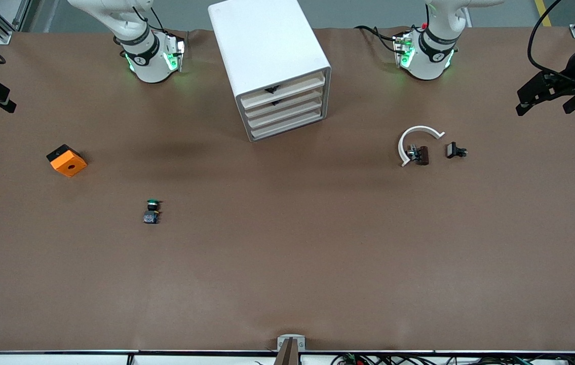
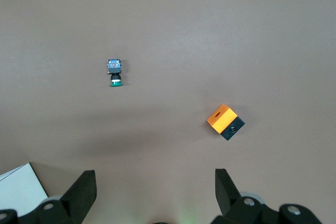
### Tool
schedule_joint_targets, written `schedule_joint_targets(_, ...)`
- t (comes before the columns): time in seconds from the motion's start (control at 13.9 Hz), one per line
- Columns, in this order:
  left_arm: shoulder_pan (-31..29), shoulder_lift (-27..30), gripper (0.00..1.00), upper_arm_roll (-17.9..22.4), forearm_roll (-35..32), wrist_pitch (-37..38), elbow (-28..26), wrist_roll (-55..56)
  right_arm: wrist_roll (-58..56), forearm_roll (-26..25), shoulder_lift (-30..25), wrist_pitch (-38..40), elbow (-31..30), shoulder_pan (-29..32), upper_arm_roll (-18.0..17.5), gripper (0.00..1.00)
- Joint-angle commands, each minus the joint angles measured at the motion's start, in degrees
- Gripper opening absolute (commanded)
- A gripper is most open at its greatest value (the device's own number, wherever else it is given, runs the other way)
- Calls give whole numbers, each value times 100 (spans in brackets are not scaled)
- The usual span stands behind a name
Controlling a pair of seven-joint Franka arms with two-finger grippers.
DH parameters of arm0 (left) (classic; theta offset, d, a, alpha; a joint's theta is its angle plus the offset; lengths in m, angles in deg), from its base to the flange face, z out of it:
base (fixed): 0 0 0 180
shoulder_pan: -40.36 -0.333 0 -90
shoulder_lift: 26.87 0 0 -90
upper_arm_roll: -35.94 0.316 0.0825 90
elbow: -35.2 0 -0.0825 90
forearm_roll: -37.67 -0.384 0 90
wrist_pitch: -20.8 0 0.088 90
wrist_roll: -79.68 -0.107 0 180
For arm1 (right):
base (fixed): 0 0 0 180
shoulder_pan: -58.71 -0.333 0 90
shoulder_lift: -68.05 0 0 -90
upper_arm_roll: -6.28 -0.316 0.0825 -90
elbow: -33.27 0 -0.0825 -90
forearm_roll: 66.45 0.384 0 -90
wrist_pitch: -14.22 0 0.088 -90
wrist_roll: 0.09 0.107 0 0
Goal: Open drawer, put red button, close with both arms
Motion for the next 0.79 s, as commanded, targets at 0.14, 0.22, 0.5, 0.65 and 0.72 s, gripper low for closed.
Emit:
schedule_joint_targets(0.14,-3,-333,100,-7,93,326,441,5,-35,-41,-128,-178,-87,-47,16,100)
schedule_joint_targets(0.22,-3,-333,100,-7,93,326,441,-3,-35,-41,-128,-196,-52,-47,7,100)
schedule_joint_targets(0.5,-12,-333,100,-7,85,317,397,-4,9,-41,-136,-214,62,-196,7,100)
schedule_joint_targets(0.65,-3,-324,100,-7,85,317,397,-12,44,-23,-128,-205,54,-188,24,100)
schedule_joint_targets(0.72,-12,-333,100,-7,85,317,397,-4,44,-14,-128,-196,54,-188,24,100)
